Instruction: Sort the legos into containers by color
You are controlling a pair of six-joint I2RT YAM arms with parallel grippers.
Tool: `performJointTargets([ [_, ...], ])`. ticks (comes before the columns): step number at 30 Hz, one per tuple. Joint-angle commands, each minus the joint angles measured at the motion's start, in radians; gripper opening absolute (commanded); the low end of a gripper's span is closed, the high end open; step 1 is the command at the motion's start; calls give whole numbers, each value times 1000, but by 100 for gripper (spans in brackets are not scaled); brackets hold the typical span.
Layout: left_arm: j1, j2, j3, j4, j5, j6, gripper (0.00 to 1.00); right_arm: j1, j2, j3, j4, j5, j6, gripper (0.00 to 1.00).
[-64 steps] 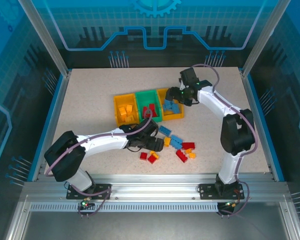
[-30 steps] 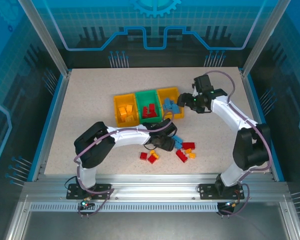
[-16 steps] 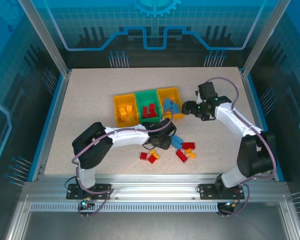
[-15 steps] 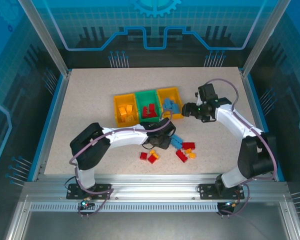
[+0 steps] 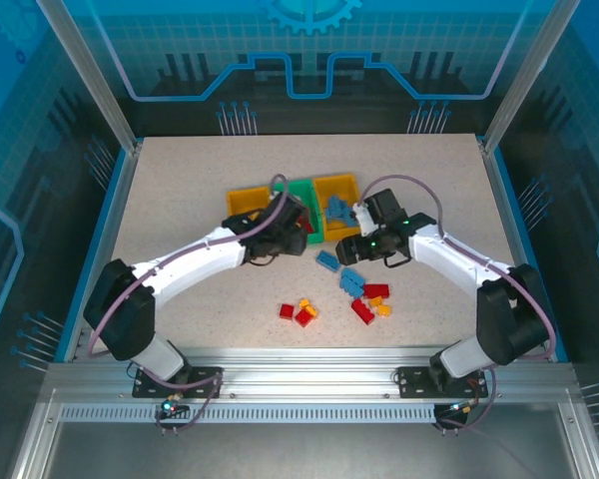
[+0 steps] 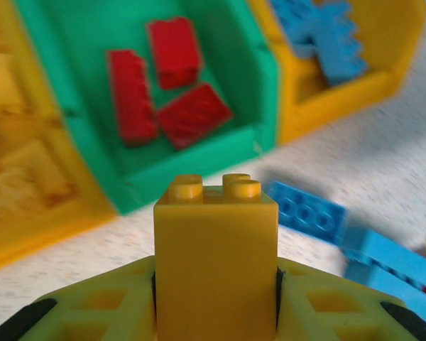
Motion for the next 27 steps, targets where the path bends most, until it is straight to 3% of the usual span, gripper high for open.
performJointTargets([
  [1,96,-33,32,-53,5,47,40,59,62,53,14,29,-102,82],
  [5,214,-9,93,-46,85,88,40,85,150,112,-12,46,-153,80],
  [11,280,103,176,-55,107,104,40,107,254,176,-36,40,-226,77],
  [20,359,193,170,-34,138,45,40,155,385,273,-97,72,-283,76],
  [23,370,210,178,-41,139,34,42,169,418,298,-115,93,-296,74],
  [27,375,223,175,-46,140,23,53,183,453,323,-136,143,-301,66],
])
